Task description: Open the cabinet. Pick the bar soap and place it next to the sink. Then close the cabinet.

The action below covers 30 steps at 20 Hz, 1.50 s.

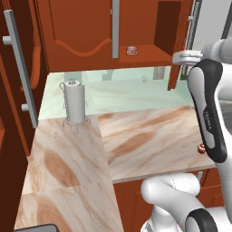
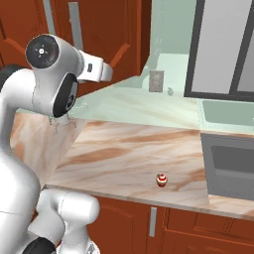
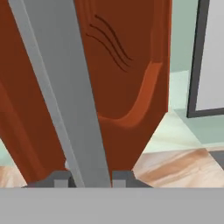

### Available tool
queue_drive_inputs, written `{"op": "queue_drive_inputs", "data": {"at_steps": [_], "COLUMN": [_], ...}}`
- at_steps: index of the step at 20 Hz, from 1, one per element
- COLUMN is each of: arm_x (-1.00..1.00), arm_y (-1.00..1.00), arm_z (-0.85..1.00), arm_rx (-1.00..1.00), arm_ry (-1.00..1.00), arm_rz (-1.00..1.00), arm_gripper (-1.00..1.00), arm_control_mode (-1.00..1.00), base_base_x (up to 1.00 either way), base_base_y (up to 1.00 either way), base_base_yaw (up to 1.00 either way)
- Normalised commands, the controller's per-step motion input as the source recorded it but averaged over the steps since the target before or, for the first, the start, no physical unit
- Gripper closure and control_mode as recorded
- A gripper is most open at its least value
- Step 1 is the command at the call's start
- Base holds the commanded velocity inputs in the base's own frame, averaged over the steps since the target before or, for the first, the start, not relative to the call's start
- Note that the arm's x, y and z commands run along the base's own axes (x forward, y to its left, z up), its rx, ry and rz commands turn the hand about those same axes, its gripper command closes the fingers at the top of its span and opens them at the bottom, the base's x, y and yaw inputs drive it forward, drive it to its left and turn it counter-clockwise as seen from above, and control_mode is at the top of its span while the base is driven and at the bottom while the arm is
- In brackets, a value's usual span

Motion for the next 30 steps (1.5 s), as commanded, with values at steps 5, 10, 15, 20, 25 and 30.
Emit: {"op": "queue_drive_inputs", "data": {"at_steps": [5,10,15,20,25,30], "arm_x": [-0.34,-0.28,-0.04,0.0,-0.23,-0.61], "arm_y": [-0.65,-0.56,-0.14,0.0,0.0,0.2], "arm_z": [0.0,0.0,0.0,0.0,0.0,0.0], "arm_rx": [0.0,0.0,0.03,0.0,0.0,0.0], "arm_ry": [0.0,0.0,0.0,0.0,0.0,-0.04], "arm_rz": [0.0,0.0,0.0,0.0,0.03,0.14], "arm_gripper": [1.0,1.0,-1.0,-1.0,-1.0,-1.0], "arm_control_mode": [-1.0,-1.0,-1.0,-1.0,-1.0,-1.0], "base_base_x": [0.0,0.0,0.0,0.0,0.0,0.0], "base_base_y": [0.0,0.0,0.0,0.0,0.0,0.0], "base_base_yaw": [0.0,0.0,0.0,0.0,0.0,0.0]}}
